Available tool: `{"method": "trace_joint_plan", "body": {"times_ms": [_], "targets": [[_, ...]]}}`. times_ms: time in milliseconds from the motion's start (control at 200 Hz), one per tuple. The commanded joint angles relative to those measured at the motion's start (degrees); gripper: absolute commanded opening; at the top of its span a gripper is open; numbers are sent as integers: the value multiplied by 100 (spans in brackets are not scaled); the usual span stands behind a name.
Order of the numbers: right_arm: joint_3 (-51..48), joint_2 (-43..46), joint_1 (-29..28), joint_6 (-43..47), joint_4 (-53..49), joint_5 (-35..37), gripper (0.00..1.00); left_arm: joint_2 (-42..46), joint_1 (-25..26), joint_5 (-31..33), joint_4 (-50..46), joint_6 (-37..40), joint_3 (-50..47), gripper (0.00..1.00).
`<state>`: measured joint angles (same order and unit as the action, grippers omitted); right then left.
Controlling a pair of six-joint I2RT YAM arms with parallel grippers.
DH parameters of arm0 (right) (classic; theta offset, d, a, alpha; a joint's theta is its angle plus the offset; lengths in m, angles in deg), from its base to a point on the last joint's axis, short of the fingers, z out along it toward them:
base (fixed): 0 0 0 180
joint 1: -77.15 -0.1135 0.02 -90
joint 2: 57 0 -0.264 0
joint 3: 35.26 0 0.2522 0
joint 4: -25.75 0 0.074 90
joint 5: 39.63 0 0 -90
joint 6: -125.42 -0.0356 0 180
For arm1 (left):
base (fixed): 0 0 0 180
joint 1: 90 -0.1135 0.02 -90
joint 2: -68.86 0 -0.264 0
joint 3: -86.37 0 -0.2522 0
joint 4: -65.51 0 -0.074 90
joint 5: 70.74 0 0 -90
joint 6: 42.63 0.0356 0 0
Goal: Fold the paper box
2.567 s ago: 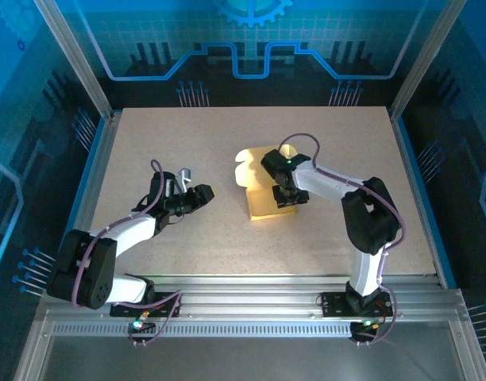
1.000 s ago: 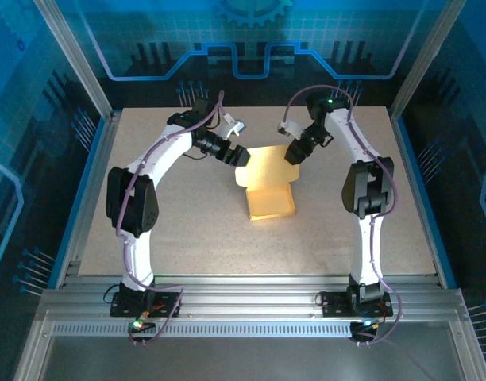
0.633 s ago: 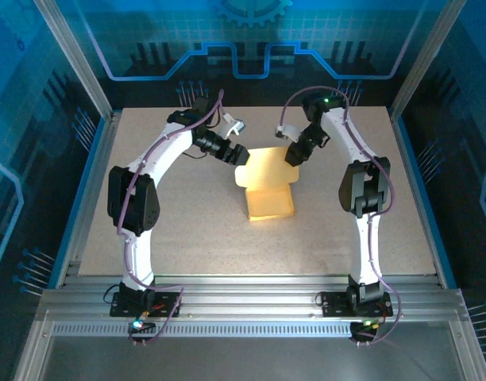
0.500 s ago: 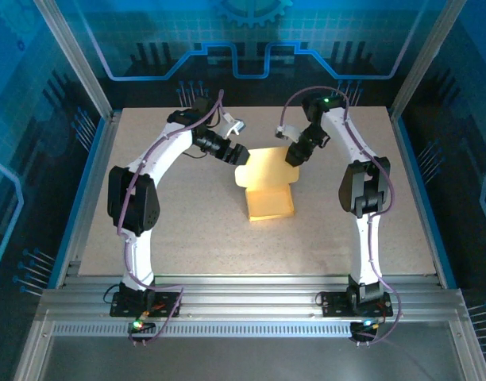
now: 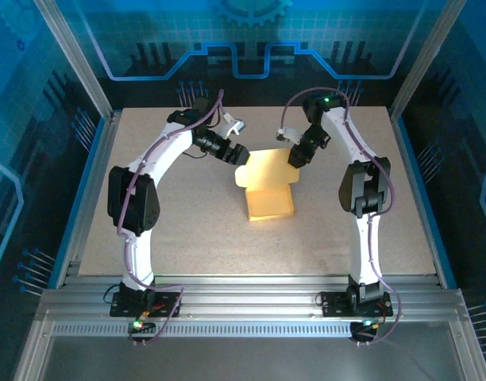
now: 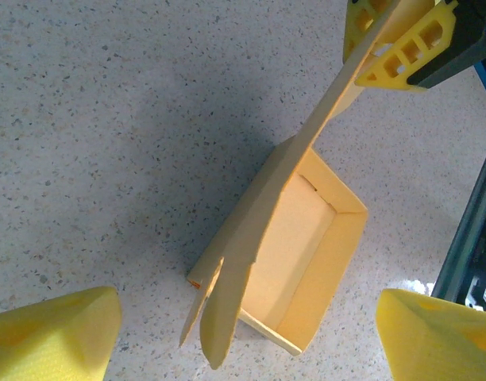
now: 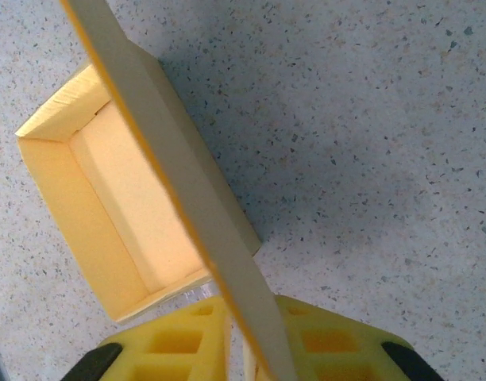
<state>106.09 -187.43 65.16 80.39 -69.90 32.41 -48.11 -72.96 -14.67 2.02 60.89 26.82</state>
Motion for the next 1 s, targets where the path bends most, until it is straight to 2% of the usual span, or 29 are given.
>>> {"method": "trace_joint_plan", "body": {"times_ms": [0, 65, 230, 405, 605, 795, 885, 961, 996], "targets": [[152, 76, -23, 95, -265, 78, 17, -44, 10, -78, -142, 24, 185, 85], [169, 79, -27, 95, -281, 65, 14, -45, 10, -79, -142, 33, 185, 85], [200, 105, -35, 102, -300, 53, 0, -45, 10, -96, -126, 21, 194, 85], [196, 148, -55, 32, -263, 32, 0, -45, 75, 67, -164, -69, 202, 82], [187, 202, -100, -14, -243, 63, 0, -224, 255, 645, -763, 139, 550, 58], [187, 211, -93, -28, -218, 90, 0, -469, 386, 754, -1221, 457, 782, 45], [187, 211, -93, -32, -230, 92, 0, -576, 477, 896, -1340, 511, 900, 44], [187, 214, -93, -32, -245, 105, 0, -628, 517, 1006, -1372, 538, 938, 33], [188, 211, -94, -30, -245, 114, 0, -647, 513, 1029, -1381, 534, 958, 31]]}}
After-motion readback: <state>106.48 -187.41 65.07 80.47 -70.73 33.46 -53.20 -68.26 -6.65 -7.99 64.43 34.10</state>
